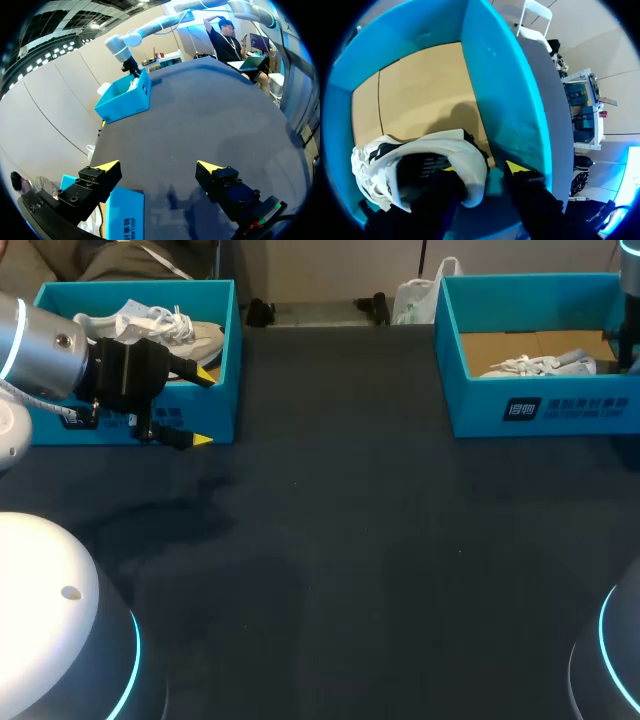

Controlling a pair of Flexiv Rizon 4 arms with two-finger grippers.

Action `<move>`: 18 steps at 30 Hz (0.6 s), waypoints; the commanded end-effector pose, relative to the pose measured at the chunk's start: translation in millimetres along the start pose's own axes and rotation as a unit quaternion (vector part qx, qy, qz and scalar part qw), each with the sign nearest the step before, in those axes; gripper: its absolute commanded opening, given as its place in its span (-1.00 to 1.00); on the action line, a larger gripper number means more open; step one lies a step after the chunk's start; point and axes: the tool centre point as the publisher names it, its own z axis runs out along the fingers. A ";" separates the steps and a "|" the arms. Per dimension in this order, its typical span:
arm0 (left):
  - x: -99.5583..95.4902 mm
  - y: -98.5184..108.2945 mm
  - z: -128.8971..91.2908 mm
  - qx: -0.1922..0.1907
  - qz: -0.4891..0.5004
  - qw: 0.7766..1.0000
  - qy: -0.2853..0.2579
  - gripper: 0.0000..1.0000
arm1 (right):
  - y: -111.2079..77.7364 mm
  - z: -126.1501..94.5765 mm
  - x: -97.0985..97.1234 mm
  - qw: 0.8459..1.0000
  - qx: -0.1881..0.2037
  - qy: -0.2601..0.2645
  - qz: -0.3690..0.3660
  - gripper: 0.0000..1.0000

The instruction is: Take the shoe out of the shoebox, open the shoe tongue, remove and reinsert the insole, then place the shoe into the shoebox

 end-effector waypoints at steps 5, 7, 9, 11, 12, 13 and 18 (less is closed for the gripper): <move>-0.3 -0.1 0.2 -0.001 0.000 1.000 0.001 1.00 | -5.1 -21.5 1.2 0.999 -0.016 0.021 -0.018 -0.05; -0.3 -0.1 0.2 -0.001 0.000 1.000 0.001 1.00 | -4.6 -25.2 1.8 0.999 -0.018 0.022 -0.019 -0.04; -0.3 -0.1 0.2 -0.001 0.000 1.000 0.001 1.00 | -4.0 -29.9 1.9 0.999 -0.022 0.025 -0.022 -0.01; -0.3 -0.1 0.2 -0.001 0.000 1.000 0.001 1.00 | -3.9 -35.9 1.5 0.999 -0.027 0.030 -0.021 0.00; -0.3 -0.1 0.2 -0.001 0.000 1.000 0.001 1.00 | -3.8 -38.8 1.3 0.999 -0.029 0.030 -0.020 0.05; -0.3 -0.1 0.2 -0.001 0.000 1.000 0.001 1.00 | -3.9 -41.4 1.4 0.999 -0.032 0.032 -0.021 0.04; -0.3 -0.1 0.2 -0.001 0.000 1.000 0.001 1.00 | -6.5 -60.4 5.9 0.998 -0.048 0.045 -0.023 0.22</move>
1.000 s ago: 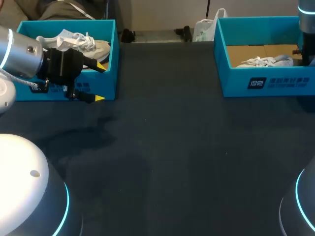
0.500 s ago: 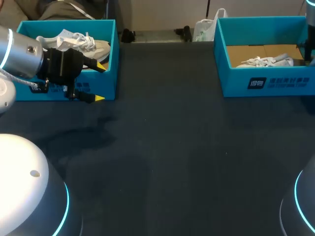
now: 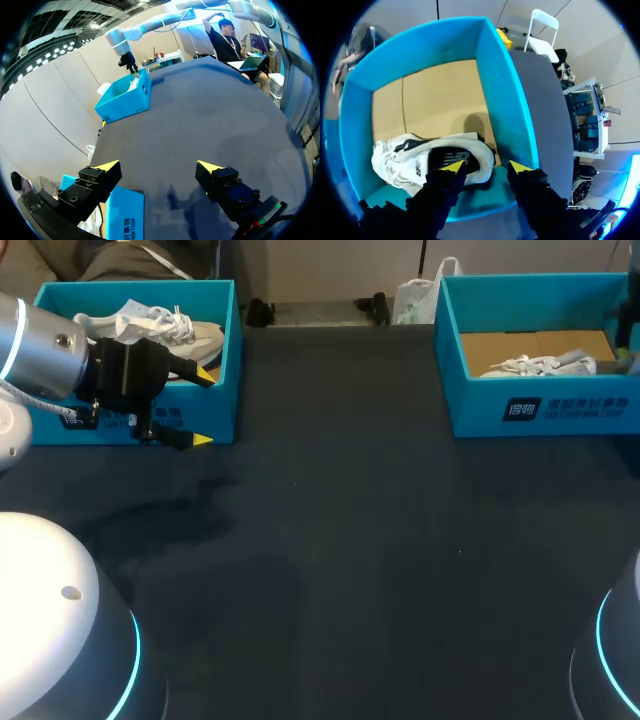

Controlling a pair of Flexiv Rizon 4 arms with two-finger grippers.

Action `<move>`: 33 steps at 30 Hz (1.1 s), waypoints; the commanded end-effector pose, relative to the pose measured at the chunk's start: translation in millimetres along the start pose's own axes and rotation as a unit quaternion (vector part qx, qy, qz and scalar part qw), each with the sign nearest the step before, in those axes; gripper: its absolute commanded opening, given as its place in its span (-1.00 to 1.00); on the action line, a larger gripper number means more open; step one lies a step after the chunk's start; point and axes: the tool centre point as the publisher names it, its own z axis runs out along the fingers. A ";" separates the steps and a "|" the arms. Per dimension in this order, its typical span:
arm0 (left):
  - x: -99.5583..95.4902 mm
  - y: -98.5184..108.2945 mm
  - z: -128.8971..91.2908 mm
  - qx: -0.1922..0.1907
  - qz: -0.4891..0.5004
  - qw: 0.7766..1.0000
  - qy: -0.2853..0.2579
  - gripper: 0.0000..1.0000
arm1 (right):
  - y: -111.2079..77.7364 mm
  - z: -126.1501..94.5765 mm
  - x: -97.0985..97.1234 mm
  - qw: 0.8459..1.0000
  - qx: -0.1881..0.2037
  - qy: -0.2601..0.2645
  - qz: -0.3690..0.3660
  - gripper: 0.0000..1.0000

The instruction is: Take the shoe out of the shoebox, open the shoe tongue, remove and reinsert the insole, then place the shoe into the shoebox

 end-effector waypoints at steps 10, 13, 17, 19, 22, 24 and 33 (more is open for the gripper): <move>-0.3 -0.1 0.2 -0.001 0.000 1.000 0.001 1.00 | -19.7 -50.9 19.8 0.999 -0.024 0.031 -0.034 0.54; -0.3 -0.1 0.2 -0.001 0.000 1.000 0.001 1.00 | -30.4 -63.9 21.5 0.998 -0.025 0.039 -0.047 0.58; -0.3 -0.1 0.2 -0.001 0.000 1.000 0.001 1.00 | -49.3 -84.3 23.6 0.995 -0.030 0.057 -0.073 0.17; -0.3 -0.1 0.2 -0.001 0.000 1.000 0.001 1.00 | -52.1 -89.3 19.8 0.996 -0.020 0.065 -0.064 1.00; -0.3 -0.1 0.2 -0.001 0.000 1.000 0.001 1.00 | -52.1 -89.3 19.8 0.996 -0.020 0.065 -0.064 1.00; -0.3 -0.1 0.2 -0.001 0.000 1.000 0.001 1.00 | -52.1 -89.3 19.8 0.996 -0.020 0.065 -0.064 1.00; -0.3 -0.1 0.2 -0.001 0.000 1.000 0.001 1.00 | -52.1 -89.3 19.8 0.996 -0.020 0.065 -0.064 1.00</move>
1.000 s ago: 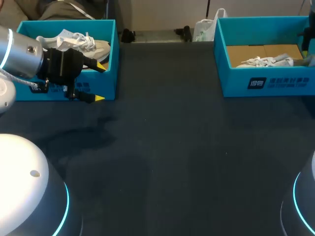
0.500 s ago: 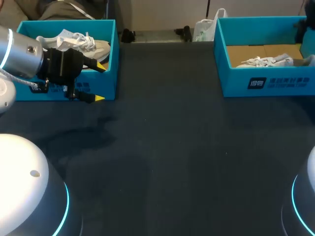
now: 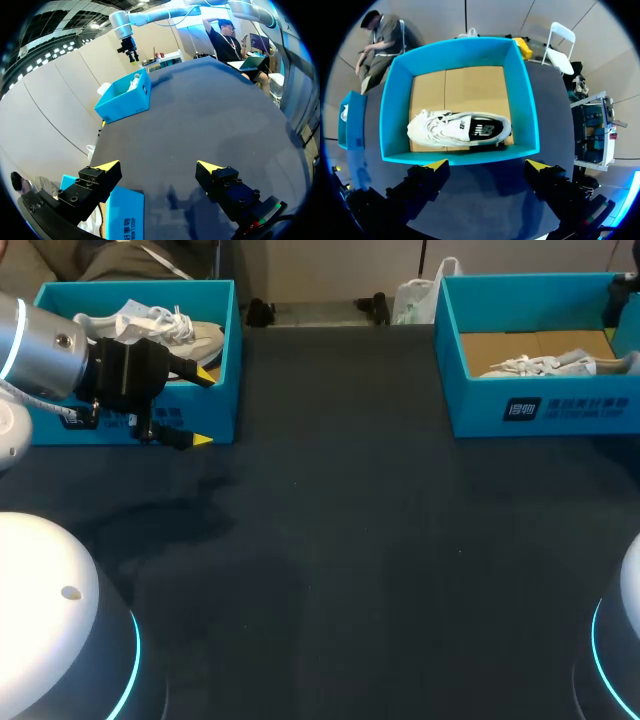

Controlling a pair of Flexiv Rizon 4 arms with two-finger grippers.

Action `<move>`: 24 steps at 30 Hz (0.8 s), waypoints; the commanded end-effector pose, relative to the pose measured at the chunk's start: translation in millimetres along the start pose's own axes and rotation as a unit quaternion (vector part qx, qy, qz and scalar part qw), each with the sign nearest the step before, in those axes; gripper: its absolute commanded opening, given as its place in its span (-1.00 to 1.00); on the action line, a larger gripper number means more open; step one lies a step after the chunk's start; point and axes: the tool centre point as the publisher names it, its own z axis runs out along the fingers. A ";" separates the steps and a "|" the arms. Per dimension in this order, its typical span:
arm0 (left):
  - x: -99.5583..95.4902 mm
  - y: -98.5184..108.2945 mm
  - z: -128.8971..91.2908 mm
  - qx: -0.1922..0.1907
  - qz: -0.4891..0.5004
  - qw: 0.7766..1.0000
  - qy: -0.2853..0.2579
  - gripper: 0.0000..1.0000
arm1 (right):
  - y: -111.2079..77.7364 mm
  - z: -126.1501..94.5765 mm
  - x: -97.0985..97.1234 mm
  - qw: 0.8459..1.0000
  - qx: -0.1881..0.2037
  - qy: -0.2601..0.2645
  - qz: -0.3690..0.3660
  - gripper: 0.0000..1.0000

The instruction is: Take the shoe out of the shoebox, open the shoe tongue, remove and reinsert the insole, then place the shoe into the shoebox

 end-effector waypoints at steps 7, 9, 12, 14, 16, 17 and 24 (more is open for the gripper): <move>-0.4 -0.1 0.2 -0.001 0.000 1.000 0.001 1.00 | -0.5 -0.1 0.3 1.000 -0.001 0.000 0.001 1.00; -0.4 -0.1 0.2 -0.001 0.000 1.000 0.001 1.00 | -0.5 -0.1 0.3 1.000 -0.001 0.000 0.001 1.00; -0.4 -0.1 0.2 -0.001 0.000 1.000 0.001 1.00 | -8.6 -6.4 6.8 1.000 -0.002 -0.007 0.001 1.00; -0.4 -0.1 0.2 -0.001 0.000 1.000 0.001 1.00 | -14.9 -9.5 12.9 1.000 0.000 -0.008 -0.005 1.00; -0.4 -0.1 0.2 -0.001 0.000 1.000 0.001 1.00 | -23.7 -13.5 19.9 1.000 0.002 -0.010 -0.009 1.00; -0.4 -0.1 0.2 -0.001 0.000 1.000 0.001 1.00 | -28.0 -15.0 23.1 1.000 0.003 -0.008 -0.013 1.00; -0.4 -0.1 0.2 -0.001 0.000 1.000 0.001 1.00 | -53.2 -24.5 45.5 1.000 0.003 -0.001 -0.013 1.00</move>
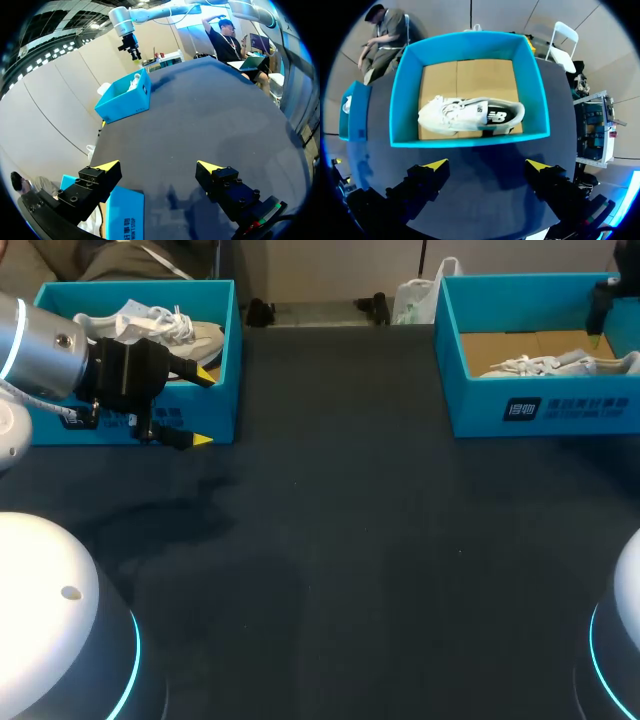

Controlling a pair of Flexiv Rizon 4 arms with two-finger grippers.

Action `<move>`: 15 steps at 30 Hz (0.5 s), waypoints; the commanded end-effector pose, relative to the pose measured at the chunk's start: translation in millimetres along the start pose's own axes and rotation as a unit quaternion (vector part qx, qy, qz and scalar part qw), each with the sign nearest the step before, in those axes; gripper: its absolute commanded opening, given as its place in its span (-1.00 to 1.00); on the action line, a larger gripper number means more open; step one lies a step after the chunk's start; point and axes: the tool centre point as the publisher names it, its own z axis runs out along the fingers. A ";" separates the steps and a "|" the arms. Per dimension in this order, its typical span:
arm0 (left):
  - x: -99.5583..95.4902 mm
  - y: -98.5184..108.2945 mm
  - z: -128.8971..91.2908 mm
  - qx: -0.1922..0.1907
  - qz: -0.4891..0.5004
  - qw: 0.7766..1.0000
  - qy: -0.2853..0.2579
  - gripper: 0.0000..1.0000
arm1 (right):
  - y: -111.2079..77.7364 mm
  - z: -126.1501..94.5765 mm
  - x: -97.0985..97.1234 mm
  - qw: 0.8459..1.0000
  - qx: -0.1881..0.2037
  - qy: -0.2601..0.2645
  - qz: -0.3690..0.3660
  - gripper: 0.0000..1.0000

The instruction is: Take the shoe out of the shoebox, open the shoe tongue, remove and reinsert the insole, then place the shoe into the shoebox

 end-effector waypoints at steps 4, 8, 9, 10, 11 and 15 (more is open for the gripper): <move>-0.3 -0.1 0.2 -0.001 0.000 1.000 0.001 1.00 | -30.9 -8.1 23.0 1.000 -0.013 0.001 -0.021 1.00; -0.3 -0.1 0.2 -0.001 0.000 1.000 0.001 1.00 | -47.7 -8.2 37.7 1.000 -0.006 0.012 -0.026 1.00; -0.3 -0.1 0.2 -0.001 0.000 1.000 0.001 1.00 | -50.0 -7.5 40.0 1.000 -0.005 0.012 -0.027 1.00; -0.3 -0.1 0.2 -0.001 0.000 1.000 0.001 1.00 | -52.2 -6.7 42.2 1.000 -0.004 0.012 -0.027 1.00; -0.3 -0.1 0.2 -0.001 0.000 1.000 0.001 1.00 | -57.8 -4.7 47.3 0.999 -0.003 0.020 -0.029 1.00; -0.3 -0.1 0.2 -0.001 0.000 1.000 0.001 1.00 | -69.9 -1.5 57.5 0.999 0.004 0.033 -0.030 1.00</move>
